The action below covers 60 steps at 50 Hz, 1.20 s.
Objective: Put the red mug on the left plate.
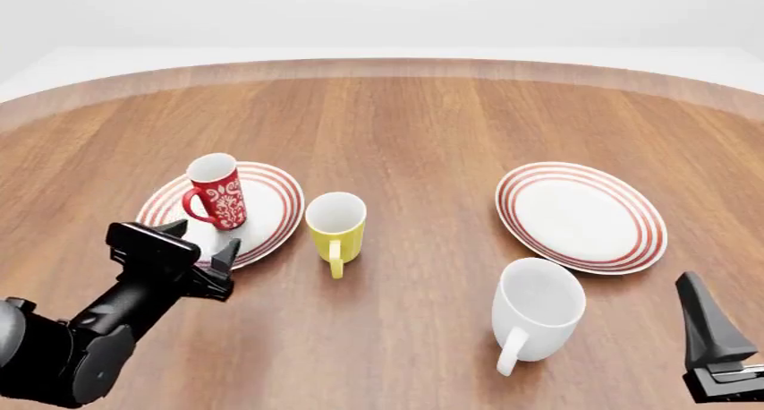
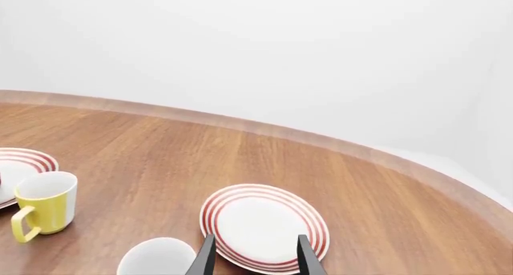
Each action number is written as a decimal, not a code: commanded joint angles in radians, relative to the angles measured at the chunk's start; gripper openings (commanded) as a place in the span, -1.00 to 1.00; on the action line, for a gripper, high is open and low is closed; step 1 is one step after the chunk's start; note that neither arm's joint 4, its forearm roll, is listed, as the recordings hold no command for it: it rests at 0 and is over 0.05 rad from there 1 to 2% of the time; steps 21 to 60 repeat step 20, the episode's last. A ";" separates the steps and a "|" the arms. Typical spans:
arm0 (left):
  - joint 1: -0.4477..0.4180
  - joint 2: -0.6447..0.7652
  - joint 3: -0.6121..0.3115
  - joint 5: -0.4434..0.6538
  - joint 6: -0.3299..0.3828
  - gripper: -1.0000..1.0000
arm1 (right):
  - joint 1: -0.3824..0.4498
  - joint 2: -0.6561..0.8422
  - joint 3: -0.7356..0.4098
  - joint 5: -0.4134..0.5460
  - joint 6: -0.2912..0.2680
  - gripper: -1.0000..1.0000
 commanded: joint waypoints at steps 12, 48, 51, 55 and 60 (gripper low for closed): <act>-0.182 -0.146 0.132 -0.049 -0.104 1.00 | -0.001 0.000 0.001 0.004 0.000 1.00; -0.268 -0.270 0.209 -0.088 -0.120 1.00 | -0.003 0.000 0.002 0.008 0.003 1.00; -0.268 -0.270 0.209 -0.088 -0.120 1.00 | -0.003 0.000 0.002 0.008 0.003 1.00; -0.268 -0.270 0.209 -0.088 -0.120 1.00 | -0.003 0.000 0.002 0.008 0.003 1.00; -0.268 -0.270 0.209 -0.088 -0.120 1.00 | -0.003 0.000 0.002 0.008 0.003 1.00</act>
